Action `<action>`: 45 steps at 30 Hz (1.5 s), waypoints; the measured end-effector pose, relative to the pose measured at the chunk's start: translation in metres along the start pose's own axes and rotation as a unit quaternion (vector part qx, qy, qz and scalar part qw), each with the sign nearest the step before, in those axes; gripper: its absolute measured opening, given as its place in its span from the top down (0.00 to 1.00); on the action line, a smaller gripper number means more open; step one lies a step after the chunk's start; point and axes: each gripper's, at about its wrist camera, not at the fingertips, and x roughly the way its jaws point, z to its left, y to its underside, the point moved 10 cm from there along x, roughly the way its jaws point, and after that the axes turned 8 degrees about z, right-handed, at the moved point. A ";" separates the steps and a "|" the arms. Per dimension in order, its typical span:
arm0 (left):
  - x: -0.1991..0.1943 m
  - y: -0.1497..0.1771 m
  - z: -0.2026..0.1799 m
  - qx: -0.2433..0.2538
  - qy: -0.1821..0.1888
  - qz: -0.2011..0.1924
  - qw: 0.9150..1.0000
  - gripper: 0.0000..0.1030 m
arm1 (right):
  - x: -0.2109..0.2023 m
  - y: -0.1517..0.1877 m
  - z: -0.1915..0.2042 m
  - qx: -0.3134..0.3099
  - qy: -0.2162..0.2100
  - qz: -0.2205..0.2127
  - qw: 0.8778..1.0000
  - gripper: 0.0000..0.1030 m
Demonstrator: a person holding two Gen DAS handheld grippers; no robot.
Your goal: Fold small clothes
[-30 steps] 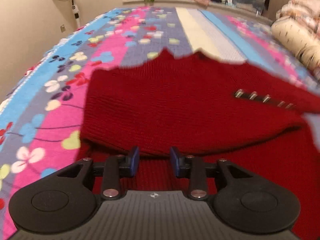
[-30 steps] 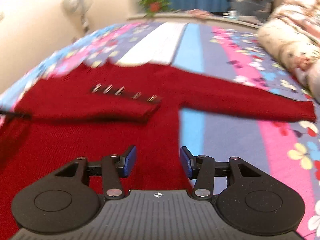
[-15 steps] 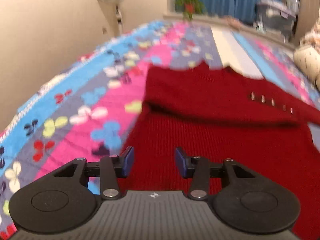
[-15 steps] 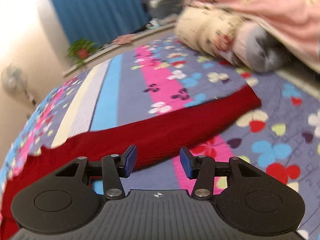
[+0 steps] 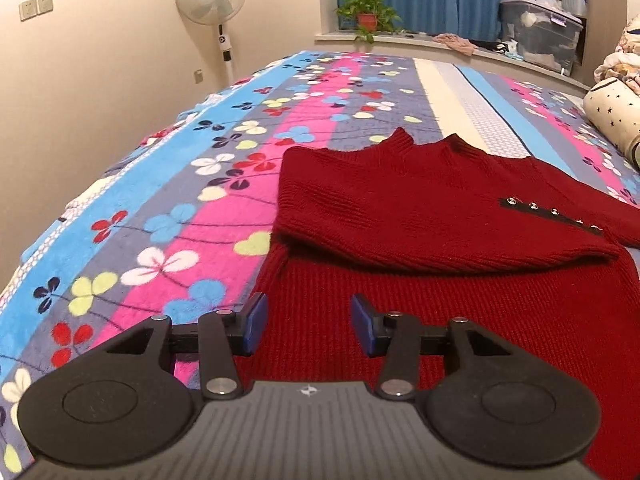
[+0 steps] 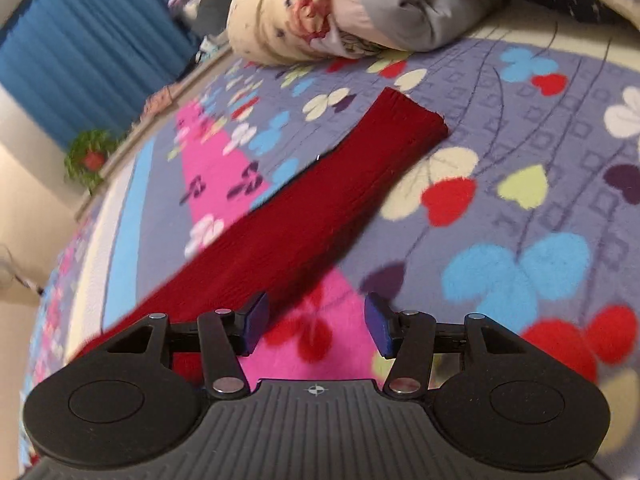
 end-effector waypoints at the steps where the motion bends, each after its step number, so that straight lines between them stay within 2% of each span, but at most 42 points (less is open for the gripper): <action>1: 0.001 -0.001 -0.001 0.000 0.002 0.001 1.000 0.50 | 0.003 -0.005 -0.002 0.010 -0.008 -0.004 1.000 0.47; 5: 0.007 -0.003 -0.007 0.002 0.009 0.004 1.000 0.50 | 0.011 -0.024 -0.019 0.082 -0.051 -0.022 0.995 0.48; 6: 0.008 -0.004 -0.008 0.003 0.011 0.004 1.000 0.50 | 0.012 -0.028 -0.022 0.089 -0.055 -0.028 0.994 0.52; 9: 0.010 -0.006 -0.012 0.007 0.013 0.003 1.000 0.50 | 0.018 -0.035 -0.024 0.065 -0.038 -0.040 0.996 0.90; 14: 0.010 -0.007 -0.012 0.005 0.019 0.005 1.000 0.50 | 0.017 -0.041 -0.012 0.017 -0.022 -0.068 0.997 0.94; 15: 0.009 -0.008 -0.012 0.004 0.020 0.004 1.000 0.50 | 0.012 -0.043 -0.009 0.008 -0.019 -0.075 0.997 0.98; 18: 0.007 -0.008 -0.012 -0.003 0.024 0.003 1.000 0.50 | -0.005 -0.047 0.027 -0.065 0.003 -0.111 0.992 1.00; 20: 0.005 -0.008 -0.014 -0.005 0.035 0.006 0.999 0.50 | -0.021 -0.039 0.068 -0.137 -0.001 -0.131 0.982 1.00; 22: 0.002 -0.010 -0.016 -0.007 0.039 0.001 0.999 0.50 | -0.041 -0.020 0.122 -0.206 -0.027 -0.146 0.967 1.00; 24: 0.000 -0.010 -0.016 -0.008 0.041 -0.002 0.999 0.50 | -0.057 0.001 0.163 -0.235 -0.065 -0.144 0.959 1.00; 26: -0.002 -0.010 -0.013 -0.016 0.045 0.001 0.999 0.50 | -0.054 0.014 0.170 -0.195 -0.070 -0.116 0.971 1.00; 29: -0.006 -0.009 -0.007 -0.025 0.055 0.003 0.998 0.50 | -0.031 0.023 0.138 -0.119 -0.036 -0.068 0.990 0.92; 31: -0.009 -0.008 -0.005 -0.024 0.060 0.000 0.998 0.50 | -0.023 0.021 0.100 -0.053 -0.016 -0.057 0.997 0.62; 33: -0.012 -0.009 -0.002 -0.022 0.059 -0.002 0.998 0.50 | -0.016 0.016 0.069 0.009 -0.020 -0.047 0.999 0.53; 39: -0.012 -0.015 0.000 -0.036 0.071 -0.002 0.997 0.50 | 0.020 0.007 0.032 0.086 -0.045 0.001 0.995 0.56; 42: -0.015 -0.019 -0.003 -0.034 0.074 -0.008 0.997 0.50 | 0.029 -0.002 0.019 0.120 -0.043 -0.016 0.992 0.67; 44: -0.015 -0.019 -0.005 -0.035 0.077 -0.008 0.996 0.50 | 0.034 -0.013 0.016 0.135 -0.024 -0.027 0.990 0.77; 45: -0.016 -0.020 -0.005 -0.035 0.078 -0.009 0.996 0.50 | 0.036 -0.018 0.018 0.133 0.000 -0.033 0.991 0.86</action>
